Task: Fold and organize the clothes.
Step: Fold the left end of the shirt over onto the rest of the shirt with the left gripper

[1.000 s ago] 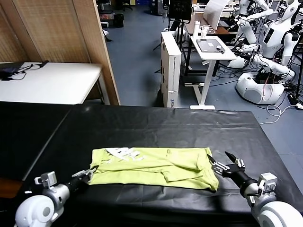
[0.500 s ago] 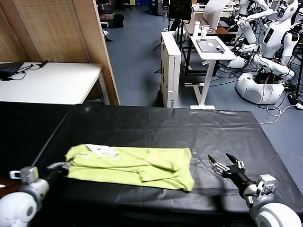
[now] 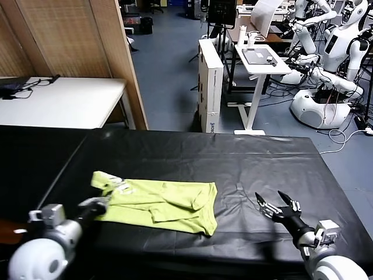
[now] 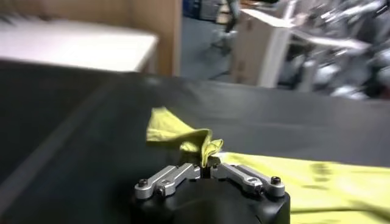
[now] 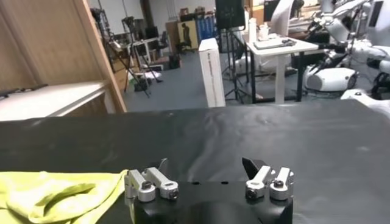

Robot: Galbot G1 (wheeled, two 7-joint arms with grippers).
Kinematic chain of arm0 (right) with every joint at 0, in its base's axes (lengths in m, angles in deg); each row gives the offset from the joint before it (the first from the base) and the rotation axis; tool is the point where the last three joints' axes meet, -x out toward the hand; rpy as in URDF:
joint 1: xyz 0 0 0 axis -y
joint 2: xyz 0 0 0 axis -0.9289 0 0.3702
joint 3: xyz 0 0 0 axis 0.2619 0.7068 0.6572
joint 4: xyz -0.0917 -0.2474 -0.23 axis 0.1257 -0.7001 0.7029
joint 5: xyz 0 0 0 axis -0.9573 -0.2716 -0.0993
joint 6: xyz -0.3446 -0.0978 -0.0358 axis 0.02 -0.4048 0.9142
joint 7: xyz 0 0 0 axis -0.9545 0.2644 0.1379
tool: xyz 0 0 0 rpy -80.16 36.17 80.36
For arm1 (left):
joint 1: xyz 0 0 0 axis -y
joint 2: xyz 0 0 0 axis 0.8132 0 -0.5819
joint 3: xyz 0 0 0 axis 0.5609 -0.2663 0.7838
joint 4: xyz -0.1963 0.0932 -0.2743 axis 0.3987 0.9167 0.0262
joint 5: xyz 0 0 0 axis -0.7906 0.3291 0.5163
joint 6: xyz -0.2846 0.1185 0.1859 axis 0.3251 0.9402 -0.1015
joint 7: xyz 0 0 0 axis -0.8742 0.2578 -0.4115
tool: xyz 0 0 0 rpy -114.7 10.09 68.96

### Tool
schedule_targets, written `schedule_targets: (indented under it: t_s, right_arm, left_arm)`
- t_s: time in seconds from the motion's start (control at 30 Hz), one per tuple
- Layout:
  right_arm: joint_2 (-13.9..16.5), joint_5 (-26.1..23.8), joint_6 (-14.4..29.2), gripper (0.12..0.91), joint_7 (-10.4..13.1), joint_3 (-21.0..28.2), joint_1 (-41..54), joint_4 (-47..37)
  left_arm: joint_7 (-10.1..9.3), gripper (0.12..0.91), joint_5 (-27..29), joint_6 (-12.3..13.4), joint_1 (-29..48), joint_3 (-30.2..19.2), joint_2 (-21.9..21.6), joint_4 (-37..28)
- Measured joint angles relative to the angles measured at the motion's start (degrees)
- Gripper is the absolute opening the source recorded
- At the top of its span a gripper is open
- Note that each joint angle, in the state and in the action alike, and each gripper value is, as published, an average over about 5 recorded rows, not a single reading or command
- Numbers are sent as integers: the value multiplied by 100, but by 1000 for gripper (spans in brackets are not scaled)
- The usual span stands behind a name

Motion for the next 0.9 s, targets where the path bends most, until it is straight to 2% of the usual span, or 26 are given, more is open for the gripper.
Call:
schedule_targets:
  t_s: [0.23, 0.43, 0.63, 0.9]
  right_arm:
    - [-153, -192, 25, 907, -2, -58, -93, -2]
    - [-197, -206, 27, 907, -6, -75, -100, -4]
    - [-207, -210, 27, 907, -8, -56, -84, -14]
    - [-207, -221, 20, 907, -11, -30, -76, -21]
  left_arm:
    - [-59, 189, 58, 31, 337, -973, 501, -111]
    - [-127, 189, 115, 32, 582, -1568, 841, -215]
    - [-154, 189, 217, 30, 706, -1911, 1098, -315]
    - [-124, 189, 389, 46, 774, -2114, 1354, -472]
